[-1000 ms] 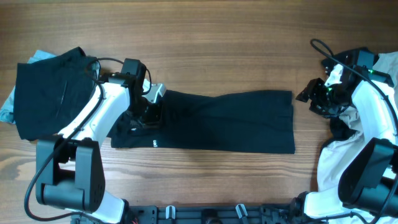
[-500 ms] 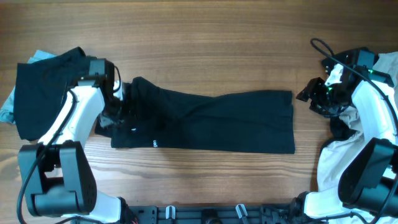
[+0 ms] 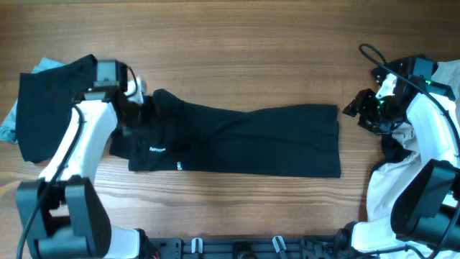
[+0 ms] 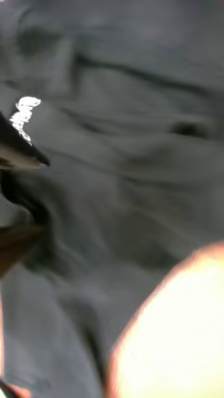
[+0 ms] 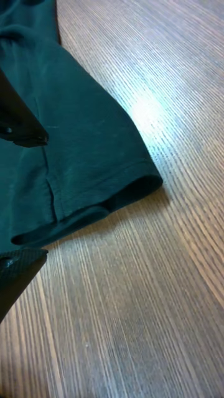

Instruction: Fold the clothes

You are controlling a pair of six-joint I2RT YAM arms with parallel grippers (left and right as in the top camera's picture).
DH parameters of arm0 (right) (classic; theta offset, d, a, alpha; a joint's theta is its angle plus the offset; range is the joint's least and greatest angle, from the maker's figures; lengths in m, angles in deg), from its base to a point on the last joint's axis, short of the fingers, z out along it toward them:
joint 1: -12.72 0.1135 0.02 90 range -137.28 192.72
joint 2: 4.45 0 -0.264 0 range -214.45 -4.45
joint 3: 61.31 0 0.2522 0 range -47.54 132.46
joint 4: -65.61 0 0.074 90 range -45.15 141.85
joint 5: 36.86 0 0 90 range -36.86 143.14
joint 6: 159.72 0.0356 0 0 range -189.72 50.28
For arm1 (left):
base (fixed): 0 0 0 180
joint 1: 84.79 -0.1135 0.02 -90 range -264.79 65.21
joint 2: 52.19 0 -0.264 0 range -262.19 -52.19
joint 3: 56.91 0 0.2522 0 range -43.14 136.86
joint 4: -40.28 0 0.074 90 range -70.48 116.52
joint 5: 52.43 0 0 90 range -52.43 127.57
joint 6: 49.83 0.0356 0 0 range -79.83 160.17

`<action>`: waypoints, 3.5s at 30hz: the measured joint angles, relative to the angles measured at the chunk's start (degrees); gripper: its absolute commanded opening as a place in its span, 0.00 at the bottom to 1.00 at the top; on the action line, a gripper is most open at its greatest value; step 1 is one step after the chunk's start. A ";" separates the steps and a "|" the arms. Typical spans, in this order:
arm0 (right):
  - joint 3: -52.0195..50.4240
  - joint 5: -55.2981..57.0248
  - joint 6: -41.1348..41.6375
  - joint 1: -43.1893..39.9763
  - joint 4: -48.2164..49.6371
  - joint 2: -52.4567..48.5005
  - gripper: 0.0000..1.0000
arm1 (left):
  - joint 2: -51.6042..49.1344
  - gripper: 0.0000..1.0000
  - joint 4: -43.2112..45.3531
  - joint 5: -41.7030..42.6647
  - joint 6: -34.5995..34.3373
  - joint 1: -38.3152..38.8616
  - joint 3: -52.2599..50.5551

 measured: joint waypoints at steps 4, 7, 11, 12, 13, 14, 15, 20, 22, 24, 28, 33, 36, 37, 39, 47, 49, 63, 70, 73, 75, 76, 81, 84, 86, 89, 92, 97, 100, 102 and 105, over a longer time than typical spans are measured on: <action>0.00 0.00 0.00 0.00 -0.02 0.00 0.58 | -0.63 0.55 8.28 -5.38 -0.17 0.00 0.79; 0.00 0.00 0.00 0.00 -0.04 0.00 0.58 | -7.65 0.25 8.70 -6.71 -0.15 0.00 0.79; 0.00 0.00 0.00 0.00 -0.28 0.00 0.59 | -10.45 0.04 7.76 -6.91 0.07 -0.20 0.79; 0.00 0.00 0.00 0.00 -0.35 0.00 0.59 | -10.45 0.04 7.19 -7.02 0.04 -0.61 0.79; 0.00 0.00 0.00 0.00 -0.44 0.00 0.59 | -9.92 0.04 6.45 -7.32 0.04 -1.25 0.79; 0.00 0.00 0.00 0.00 -0.48 0.00 0.59 | -8.22 0.04 5.88 -8.15 0.04 -2.27 0.76; 0.00 0.00 0.00 0.00 -0.48 0.00 0.59 | -6.62 0.04 5.90 -8.63 0.04 -2.97 0.76; 0.00 0.00 0.00 0.00 -0.46 0.00 0.64 | -2.45 0.41 2.10 -12.66 0.07 -4.33 0.83; 0.00 0.02 0.00 0.00 -0.39 0.00 0.63 | -2.47 0.45 1.51 -13.27 0.11 -4.39 0.83; -0.02 0.07 -0.17 0.00 1.03 0.00 0.62 | -2.47 0.47 1.11 -13.53 0.04 -4.39 0.83; -1.90 0.07 -0.72 0.00 4.17 -0.22 0.52 | -2.47 0.47 1.27 -13.90 0.07 -4.39 0.83; -6.08 -3.89 -2.21 0.48 7.91 -3.34 0.45 | -2.47 0.44 2.32 -13.64 0.07 -4.39 0.50; -10.14 -4.72 -2.40 2.54 13.05 -3.69 0.31 | -2.47 0.36 5.03 -11.30 0.04 -4.39 -2.29; -11.39 -4.76 -2.47 3.41 14.71 -3.78 0.29 | -2.47 0.34 6.82 -10.14 0.04 -4.39 -4.02; -12.57 -4.96 -2.62 4.31 16.94 -3.85 0.28 | -2.51 0.32 8.74 -9.05 0.04 -4.39 -6.12; -12.04 -2.95 -1.18 3.76 15.13 -4.42 0.04 | -2.51 0.25 10.67 -8.02 0.04 -4.39 -8.35; -10.10 -0.92 0.31 1.70 10.60 -3.48 0.04 | -2.51 0.25 10.73 -8.00 0.04 -4.39 -8.35; -9.40 4.63 2.67 0.42 6.95 -0.52 0.93 | -2.51 0.41 12.17 -0.94 0.26 -3.52 -8.35; -13.51 3.61 1.42 0.37 4.00 -3.39 0.86 | -1.95 0.45 7.65 -0.44 0.26 -3.39 -5.81; -16.02 0.81 -0.87 -0.20 5.60 -1.88 0.66 | 2.64 0.47 6.97 -0.28 0.24 -3.39 -3.78; -18.40 -5.97 -4.17 -0.48 9.90 -1.07 0.44 | 4.94 0.47 6.95 -0.26 0.26 -3.39 -3.45; -19.47 -9.92 -6.05 -0.48 11.61 -1.20 0.29 | 5.70 0.47 6.97 -0.26 0.26 -3.39 -3.41; -21.70 -17.68 -11.39 -0.22 12.59 -3.52 0.04 | 5.90 0.47 6.93 -0.26 0.26 -3.39 -3.41; -17.86 -14.45 -8.41 -0.39 8.28 -2.82 0.04 | 5.90 0.47 6.80 -0.26 0.26 -3.39 -3.34; -12.92 -9.46 -5.70 -1.11 3.43 -0.52 0.04 | 6.12 0.49 5.79 -0.31 0.35 -3.39 -2.36; -4.66 -2.84 -3.32 -3.50 -0.57 3.34 0.04 | 8.17 0.50 5.44 -0.28 0.70 -3.39 -0.59; 2.34 -0.09 -2.56 -4.28 -1.90 6.08 0.04 | 11.43 0.50 5.20 -0.28 0.72 -3.39 0.46; 5.01 -1.60 -2.12 3.26 -3.17 7.56 0.04 | 12.28 0.50 3.91 -0.28 0.72 -3.39 0.48; 5.01 -1.99 0.85 11.32 -3.15 6.93 0.04 | 12.28 0.50 3.89 -0.28 0.72 -3.39 0.48; 5.01 -1.79 3.80 17.33 -2.60 4.87 0.05 | 12.28 0.50 3.89 -0.28 0.72 -3.39 0.48; 5.01 -1.46 7.93 25.24 -0.79 -0.04 0.05 | 12.28 0.50 3.87 -0.28 0.72 -3.39 0.48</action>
